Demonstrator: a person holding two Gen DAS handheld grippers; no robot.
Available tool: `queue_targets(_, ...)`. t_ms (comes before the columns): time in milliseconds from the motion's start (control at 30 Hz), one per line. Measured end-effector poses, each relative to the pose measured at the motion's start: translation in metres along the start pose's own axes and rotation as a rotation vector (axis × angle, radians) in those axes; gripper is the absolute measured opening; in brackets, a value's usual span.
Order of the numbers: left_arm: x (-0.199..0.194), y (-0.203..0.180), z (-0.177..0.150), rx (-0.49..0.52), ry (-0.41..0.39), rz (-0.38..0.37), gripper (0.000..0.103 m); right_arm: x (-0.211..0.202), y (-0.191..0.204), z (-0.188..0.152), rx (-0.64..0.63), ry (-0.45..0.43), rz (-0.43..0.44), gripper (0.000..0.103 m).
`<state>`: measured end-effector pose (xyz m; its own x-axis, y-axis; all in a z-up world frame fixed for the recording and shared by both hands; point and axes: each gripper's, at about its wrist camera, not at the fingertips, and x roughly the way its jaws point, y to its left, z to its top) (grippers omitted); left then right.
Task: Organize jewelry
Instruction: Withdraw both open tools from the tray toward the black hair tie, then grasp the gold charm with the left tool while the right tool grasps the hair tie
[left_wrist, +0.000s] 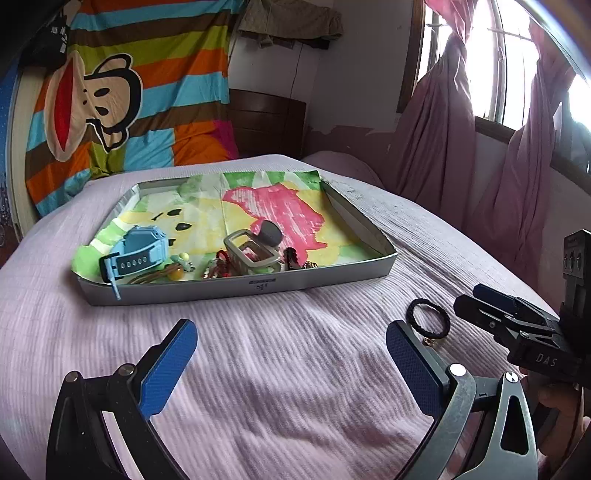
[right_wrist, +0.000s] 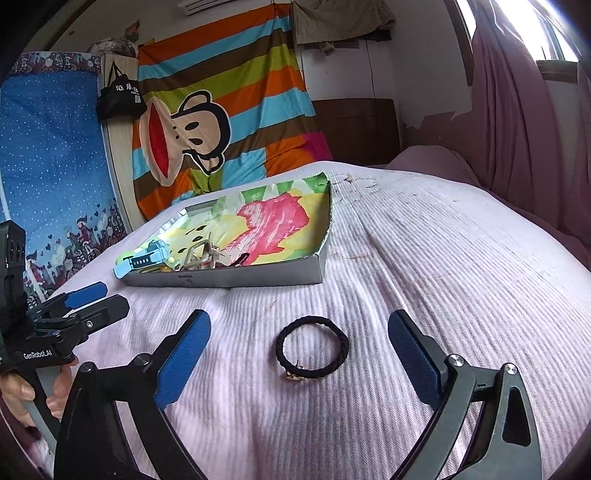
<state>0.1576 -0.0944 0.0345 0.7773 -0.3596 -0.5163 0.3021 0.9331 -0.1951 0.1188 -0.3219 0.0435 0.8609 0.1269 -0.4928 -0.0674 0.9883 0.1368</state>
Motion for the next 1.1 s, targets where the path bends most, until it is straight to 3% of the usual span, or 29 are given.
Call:
queue_targets(67,0.005,-0.001,0.0,-0.006,0.017,-0.027,0.101,0.005,-0.002,0.0,0.009,0.015,0.002,0.08)
queue_targets(300,0.021,-0.01,-0.001,0.003,0.071,-0.082,0.09,0.015,-0.007,-0.002,0.022,0.056,0.001,0.064)
queue_targets(567,0.037,-0.028,-0.001,0.034,0.138,-0.181,0.068,0.027,-0.015,-0.005,0.044,0.107,-0.022,0.041)
queue_targets(833,0.055,-0.049,-0.006,0.082,0.211,-0.271,0.052,0.038,-0.02,-0.009,0.051,0.157,-0.034,0.03)
queue_targets(1100,0.068,-0.069,-0.01,0.126,0.265,-0.335,0.046,0.049,-0.024,-0.013,0.048,0.207,-0.03,0.023)
